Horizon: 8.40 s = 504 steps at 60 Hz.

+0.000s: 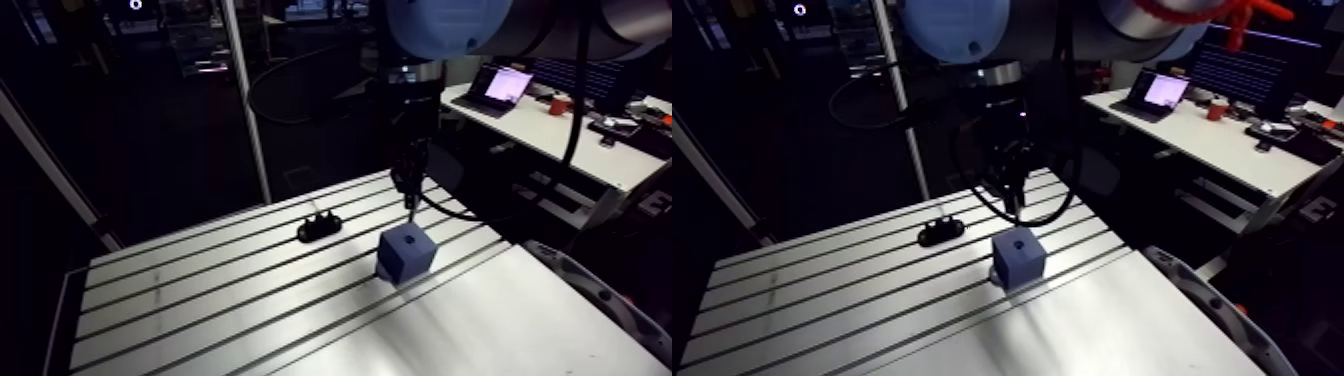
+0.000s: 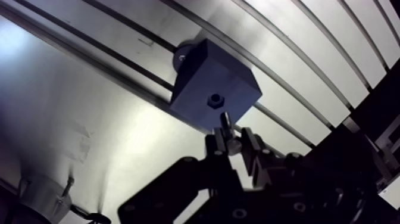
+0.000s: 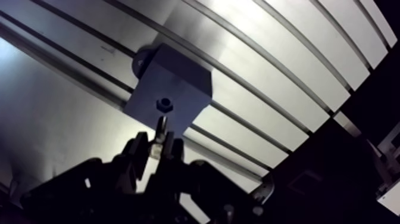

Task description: Pick up the M10 bolt and insert it into the hex recess until seated.

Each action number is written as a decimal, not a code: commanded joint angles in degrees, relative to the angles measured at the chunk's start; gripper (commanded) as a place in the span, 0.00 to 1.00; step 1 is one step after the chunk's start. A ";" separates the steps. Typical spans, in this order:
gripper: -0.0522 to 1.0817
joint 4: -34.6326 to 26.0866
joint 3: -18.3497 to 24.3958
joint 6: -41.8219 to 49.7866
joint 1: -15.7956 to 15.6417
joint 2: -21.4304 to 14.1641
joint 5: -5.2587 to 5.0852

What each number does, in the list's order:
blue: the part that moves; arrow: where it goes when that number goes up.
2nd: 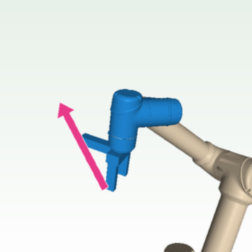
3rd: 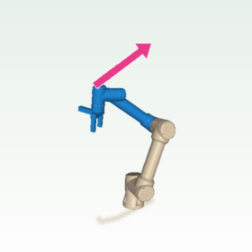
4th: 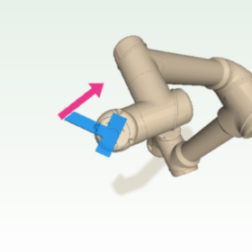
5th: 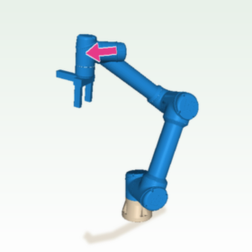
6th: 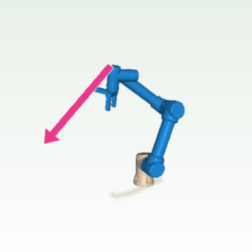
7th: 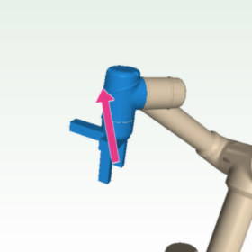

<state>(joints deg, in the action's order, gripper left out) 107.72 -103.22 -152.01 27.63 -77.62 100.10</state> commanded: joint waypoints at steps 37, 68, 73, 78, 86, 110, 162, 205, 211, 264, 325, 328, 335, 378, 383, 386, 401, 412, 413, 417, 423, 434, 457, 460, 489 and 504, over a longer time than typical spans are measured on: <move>0.77 0.52 -1.94 -0.01 0.06 0.59 -0.04; 0.77 0.52 -1.85 -0.10 0.58 1.43 -0.20; 0.77 0.52 -1.85 -0.10 0.59 1.54 -0.21; 0.77 0.53 -1.85 -0.10 0.59 1.56 -0.21; 0.77 0.52 -1.85 -0.10 0.94 1.63 -0.21; 0.77 0.61 -1.76 -0.10 1.03 2.00 -0.21; 0.77 0.60 -1.32 0.06 0.94 3.14 -0.21; 0.77 0.52 -0.63 0.16 0.87 3.93 -0.30; 0.77 0.52 -0.62 0.25 0.86 3.93 -0.30; 0.77 0.52 -0.55 0.34 0.77 4.28 -0.39; 0.77 0.52 -0.62 0.44 0.77 4.98 -0.39; 0.77 0.59 -0.62 0.44 0.77 4.98 -0.39; 0.77 0.52 -0.62 0.43 0.77 5.06 -0.39; 0.05 0.60 -0.82 -0.10 0.59 4.90 -0.56; 0.05 0.61 -0.72 -0.10 0.59 4.90 -0.56; 0.05 0.61 -0.62 -0.09 0.59 4.90 -0.56; 0.05 0.61 -0.53 -0.01 0.68 4.90 -0.56; 0.05 0.61 -0.46 -0.01 0.67 4.73 -0.56; 0.05 0.61 -0.45 0.06 0.68 4.72 -0.56; 0.05 0.53 -0.20 0.15 0.68 4.56 -0.73; 0.05 0.52 -0.18 0.65 0.68 4.38 -1.15; 0.06 0.52 -0.62 5.45 1.27 4.11 -2.69; 0.21 3.55 -1.47 26.45 1.91 2.96 -3.36; 0.23 4.65 -1.89 28.22 2.00 2.72 -3.54; 0.33 8.87 -5.43 32.87 2.17 0.25 -3.48; 0.38 9.03 -6.30 32.25 2.17 -0.47 -3.30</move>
<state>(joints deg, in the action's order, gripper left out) 116.49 -108.70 -119.37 29.81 -77.59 96.64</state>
